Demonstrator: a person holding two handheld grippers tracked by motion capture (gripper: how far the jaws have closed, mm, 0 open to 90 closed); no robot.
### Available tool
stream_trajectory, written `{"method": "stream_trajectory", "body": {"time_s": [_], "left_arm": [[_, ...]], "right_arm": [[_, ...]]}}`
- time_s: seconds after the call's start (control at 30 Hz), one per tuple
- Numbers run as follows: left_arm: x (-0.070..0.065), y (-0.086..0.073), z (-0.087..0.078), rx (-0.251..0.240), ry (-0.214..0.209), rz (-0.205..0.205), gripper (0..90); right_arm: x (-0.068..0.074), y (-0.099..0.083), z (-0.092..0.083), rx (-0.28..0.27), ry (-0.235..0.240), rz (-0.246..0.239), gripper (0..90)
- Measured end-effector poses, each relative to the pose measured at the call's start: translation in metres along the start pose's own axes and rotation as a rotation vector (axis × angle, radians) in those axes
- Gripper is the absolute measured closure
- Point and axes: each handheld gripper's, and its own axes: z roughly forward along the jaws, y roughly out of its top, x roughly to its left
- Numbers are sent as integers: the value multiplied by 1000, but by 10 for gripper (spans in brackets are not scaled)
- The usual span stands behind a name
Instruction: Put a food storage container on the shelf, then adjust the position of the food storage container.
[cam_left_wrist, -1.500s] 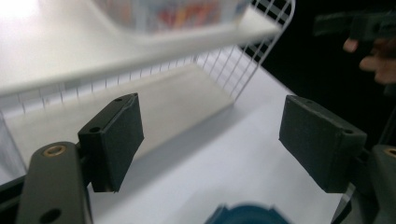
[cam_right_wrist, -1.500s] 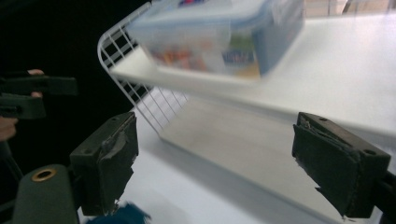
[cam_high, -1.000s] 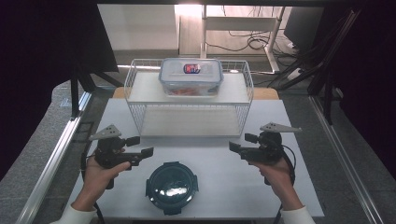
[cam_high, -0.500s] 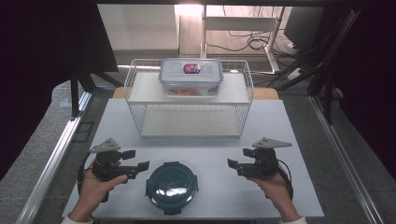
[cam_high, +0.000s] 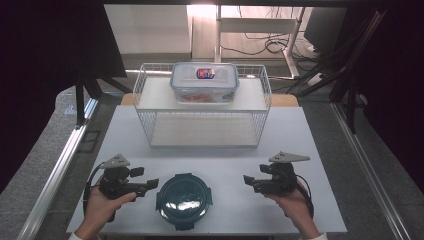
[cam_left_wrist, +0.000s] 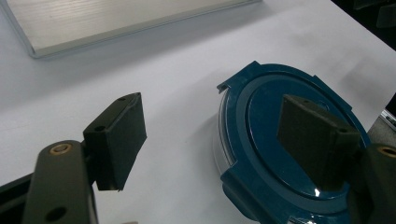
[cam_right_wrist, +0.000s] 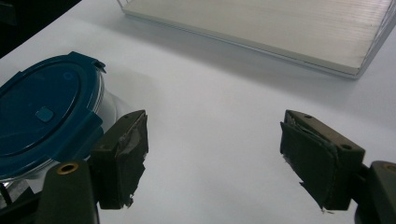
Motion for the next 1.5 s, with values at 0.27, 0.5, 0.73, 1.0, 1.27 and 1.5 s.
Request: {"method": "stream_trajectory", "body": {"time_s": [0.27,0.5,0.73,1.0,1.27,1.5], "left_arm": [[-10,-1,-10,5,14,39,264],[-19,-8,-19,71,1,107,592],[-22,-18,-20,142,-4,165,777],[-34,-29,-12,241,-79,211,899],[-54,-41,2,328,-134,262,899],[-55,-44,6,342,-192,260,899]], "right_arm": [[-2,-3,-5,-7,-9,15,234],[-4,-4,-5,-9,-20,31,235],[-6,-5,-5,-9,-19,46,235],[-9,-7,-5,-8,-21,70,235],[-10,-8,-2,-2,-19,78,236],[-11,-9,-1,-3,-13,80,237]]}}
